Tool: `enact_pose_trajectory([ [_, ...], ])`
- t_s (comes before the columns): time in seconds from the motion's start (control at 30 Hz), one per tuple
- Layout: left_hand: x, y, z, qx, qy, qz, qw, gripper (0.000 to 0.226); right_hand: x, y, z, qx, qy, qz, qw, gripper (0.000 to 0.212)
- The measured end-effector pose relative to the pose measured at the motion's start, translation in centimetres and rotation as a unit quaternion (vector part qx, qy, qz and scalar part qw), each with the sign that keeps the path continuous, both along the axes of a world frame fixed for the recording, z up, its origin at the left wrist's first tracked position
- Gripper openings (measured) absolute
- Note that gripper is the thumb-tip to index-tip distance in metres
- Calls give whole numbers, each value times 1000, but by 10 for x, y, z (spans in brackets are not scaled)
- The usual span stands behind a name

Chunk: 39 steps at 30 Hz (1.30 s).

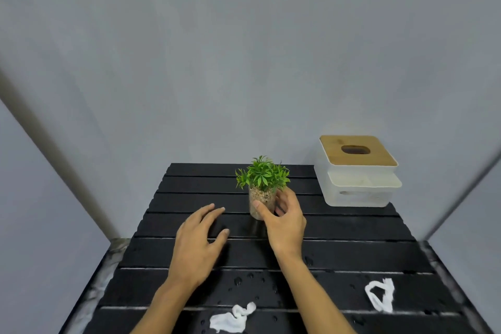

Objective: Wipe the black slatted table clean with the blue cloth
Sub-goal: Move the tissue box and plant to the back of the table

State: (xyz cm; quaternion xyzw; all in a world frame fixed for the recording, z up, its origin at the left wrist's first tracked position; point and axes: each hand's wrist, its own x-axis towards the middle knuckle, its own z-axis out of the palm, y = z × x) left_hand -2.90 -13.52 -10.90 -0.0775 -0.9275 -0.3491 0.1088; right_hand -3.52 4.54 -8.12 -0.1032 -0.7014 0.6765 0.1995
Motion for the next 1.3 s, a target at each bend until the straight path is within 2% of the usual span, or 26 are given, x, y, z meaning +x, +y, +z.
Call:
enact_pose_trajectory([
  [0.23, -33, 29, -1, -89, -10, -18, 996, 70, -30, 39, -4, 19, 5, -9, 1000, 57],
  [0.47, -44, 36, -10, -140, -7, -12, 990, 68, -63, 60, -7, -3, 17, -20, 1000, 56],
  [0.77, -47, 34, -12, -136, -11, -6, 991, 65, -97, 76, -13, -28, 26, -38, 999, 63],
  [1.3, -47, 35, -11, -136, -12, -3, 991, 61, -121, 79, -14, -29, 32, -45, 998, 61],
])
